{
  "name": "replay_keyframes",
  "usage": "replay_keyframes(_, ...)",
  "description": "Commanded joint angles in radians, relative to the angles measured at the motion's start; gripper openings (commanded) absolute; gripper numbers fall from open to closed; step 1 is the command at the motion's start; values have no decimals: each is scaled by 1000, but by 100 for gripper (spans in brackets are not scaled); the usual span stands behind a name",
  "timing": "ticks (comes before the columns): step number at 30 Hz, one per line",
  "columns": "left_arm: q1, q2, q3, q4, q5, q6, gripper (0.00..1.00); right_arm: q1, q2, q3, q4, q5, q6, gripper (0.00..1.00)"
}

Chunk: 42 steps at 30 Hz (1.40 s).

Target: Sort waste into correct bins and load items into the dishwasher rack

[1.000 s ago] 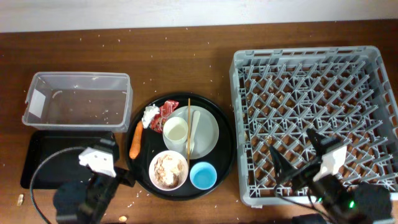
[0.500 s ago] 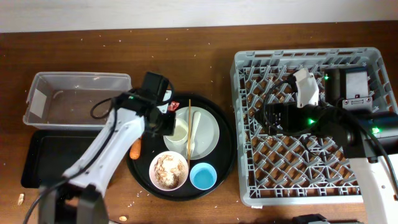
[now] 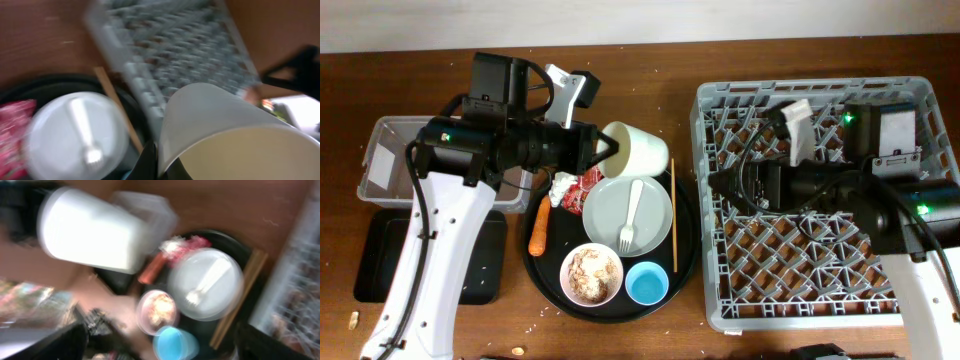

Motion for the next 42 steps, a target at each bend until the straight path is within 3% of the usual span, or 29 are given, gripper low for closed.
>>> replay_keyframes(1, 3, 0, 4, 3, 438, 176, 0, 99, -7, 15, 109, -307, -106, 90)
replay_keyframes(2, 4, 0, 4, 3, 536, 208, 0, 136, -7, 15, 176, -307, -105, 88)
replay_keyframes(6, 1, 0, 4, 35, 699, 208, 0, 151, -6, 15, 235, -335, -106, 81)
replay_keyframes(7, 0, 0, 4, 50, 698, 208, 0, 180, -6, 15, 252, -344, -106, 71)
replay_keyframes(9, 0, 0, 4, 60, 681, 208, 0, 220, -7, 15, 285, -344, -106, 63)
replay_keyframes(13, -29, 0, 4, 58, 604, 208, 0, 220, -41, 15, 363, -345, -106, 83)
replay_keyframes(14, -33, 0, 4, 59, 587, 208, 0, 220, -48, 15, 373, -345, -105, 81)
replay_keyframes(16, -33, 0, 4, 60, 585, 207, 0, 220, -46, 15, 342, -344, -105, 63)
replay_keyframes(17, -33, 0, 4, 61, 585, 207, 1, 220, -48, 15, 341, -343, -105, 60)
replay_keyframes(18, -32, 0, 4, 64, 586, 208, 58, 209, -58, 15, 341, -328, -105, 59)
replay_keyframes(19, -32, 0, 4, 64, 586, 207, 99, 173, -79, 15, 340, -299, -105, 56)
replay_keyframes(22, -2, 0, 4, 72, 581, 208, 99, -147, -193, 15, 251, -253, -72, 56)
replay_keyframes(24, 34, 0, 4, 71, 581, 207, 99, -483, -216, 15, 18, -34, -60, 56)
replay_keyframes(28, 37, 0, 4, 71, 581, 207, 99, -864, -12, 15, -278, 412, 103, 55)
replay_keyframes(32, 37, 0, 4, 67, 581, 207, 99, -926, 224, 15, -300, 686, 183, 56)
replay_keyframes(35, 37, 0, 4, 67, 581, 207, 99, -924, 355, 11, -357, 708, 176, 56)
replay_keyframes(37, 37, 0, 4, 67, 579, 207, 99, -899, 362, -4, -376, 708, 156, 64)
replay_keyframes(38, 36, 0, 4, 64, 562, 207, 99, -864, 363, -7, -376, 738, 154, 74)
replay_keyframes(40, 37, 0, 4, 51, 552, 207, 99, -820, 361, 0, -385, 754, 159, 85)
replay_keyframes(42, 35, 0, 4, -12, 369, 207, 99, -817, 312, 54, -413, 640, 133, 86)
